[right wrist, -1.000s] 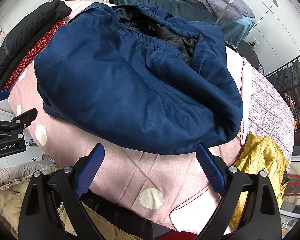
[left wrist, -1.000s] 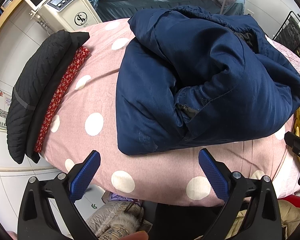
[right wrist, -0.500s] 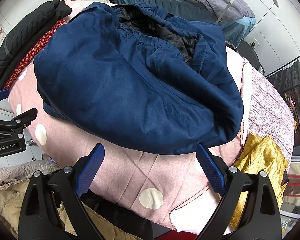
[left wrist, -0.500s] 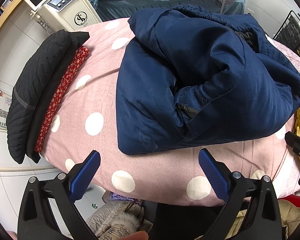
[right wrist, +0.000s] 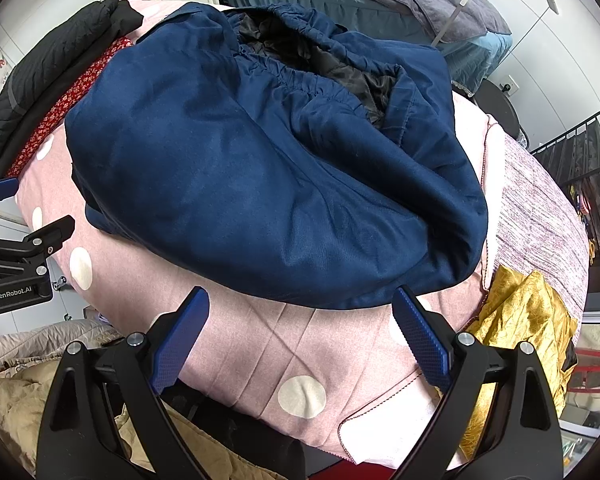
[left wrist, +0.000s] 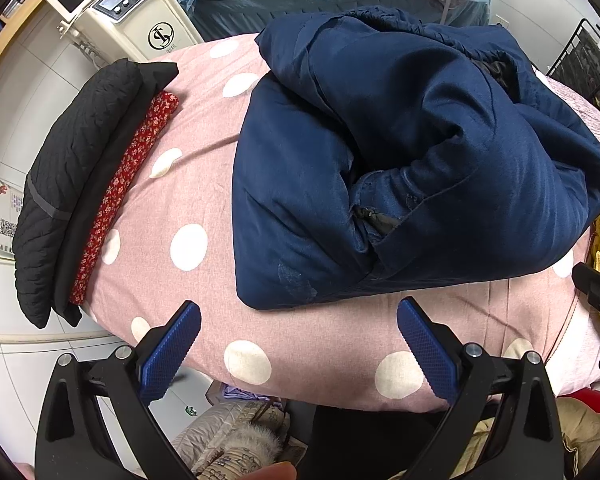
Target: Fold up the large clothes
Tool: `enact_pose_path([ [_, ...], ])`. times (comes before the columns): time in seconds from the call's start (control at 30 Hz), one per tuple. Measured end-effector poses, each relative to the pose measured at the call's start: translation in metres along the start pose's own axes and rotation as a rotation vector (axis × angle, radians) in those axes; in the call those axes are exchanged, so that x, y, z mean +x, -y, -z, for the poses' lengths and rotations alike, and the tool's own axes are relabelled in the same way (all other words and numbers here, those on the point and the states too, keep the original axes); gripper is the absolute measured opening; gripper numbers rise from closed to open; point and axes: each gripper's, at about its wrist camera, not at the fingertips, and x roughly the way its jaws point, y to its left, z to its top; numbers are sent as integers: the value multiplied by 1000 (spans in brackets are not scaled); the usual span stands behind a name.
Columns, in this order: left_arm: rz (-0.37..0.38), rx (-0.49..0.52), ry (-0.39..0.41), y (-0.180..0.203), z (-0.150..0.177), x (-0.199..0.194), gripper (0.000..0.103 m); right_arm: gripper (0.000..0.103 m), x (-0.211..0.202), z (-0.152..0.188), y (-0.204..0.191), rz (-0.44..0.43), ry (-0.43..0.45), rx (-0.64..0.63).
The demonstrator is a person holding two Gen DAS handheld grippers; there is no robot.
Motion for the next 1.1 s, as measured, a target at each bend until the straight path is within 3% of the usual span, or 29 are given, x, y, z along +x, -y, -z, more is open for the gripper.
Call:
enact_pose_path([
  [0.8, 12, -3, -50, -5, -5, 16, 97, 91, 3, -3, 5, -10, -7, 9],
  [0.97, 36, -89, -122, -31, -7, 36, 97, 91, -4, -13, 21, -47, 43, 51],
  [1.1, 18, -182, -130, -69, -12, 48, 97, 91, -8, -30, 43, -80, 84, 116],
])
